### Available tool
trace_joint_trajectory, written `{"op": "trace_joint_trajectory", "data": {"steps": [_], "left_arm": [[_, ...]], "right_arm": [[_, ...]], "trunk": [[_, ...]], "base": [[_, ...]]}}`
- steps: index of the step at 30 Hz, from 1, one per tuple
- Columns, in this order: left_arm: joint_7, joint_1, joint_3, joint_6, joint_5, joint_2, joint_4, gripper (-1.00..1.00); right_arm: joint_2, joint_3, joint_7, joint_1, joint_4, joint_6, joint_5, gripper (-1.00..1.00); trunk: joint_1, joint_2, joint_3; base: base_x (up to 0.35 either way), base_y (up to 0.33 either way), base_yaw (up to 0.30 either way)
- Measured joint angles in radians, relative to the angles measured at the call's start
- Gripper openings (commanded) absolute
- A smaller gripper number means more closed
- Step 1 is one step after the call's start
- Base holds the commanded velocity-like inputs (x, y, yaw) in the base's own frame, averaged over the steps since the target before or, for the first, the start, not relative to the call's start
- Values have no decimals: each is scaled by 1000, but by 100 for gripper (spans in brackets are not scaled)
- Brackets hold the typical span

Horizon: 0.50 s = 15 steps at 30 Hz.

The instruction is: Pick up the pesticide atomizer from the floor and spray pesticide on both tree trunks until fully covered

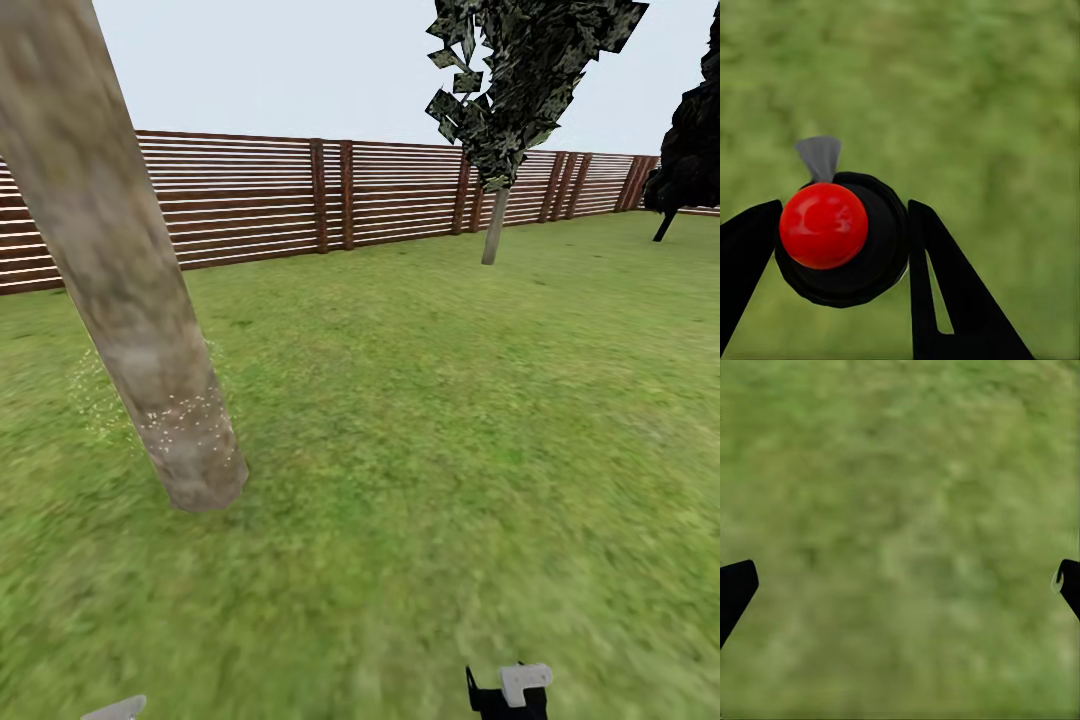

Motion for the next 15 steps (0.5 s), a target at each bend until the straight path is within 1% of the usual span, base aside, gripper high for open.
{"op": "trace_joint_trajectory", "data": {"steps": [5,7,12,15], "left_arm": [[0,0,-1,0,1,-2,0,-100],[0,0,-1,0,1,-2,0,-100],[0,0,-1,0,1,-4,0,-100],[0,1,1,0,4,0,0,-100]], "right_arm": [[4,0,1,1,1,4,-1,100],[5,0,3,3,16,6,-2,100],[5,0,3,21,23,6,-2,100],[5,0,3,28,23,6,-2,100]], "trunk": [[0,0,0],[0,0,0],[0,0,0],[0,0,0]], "base": [[0,0,0],[0,0,0],[0,0,0],[0,0,0]]}}
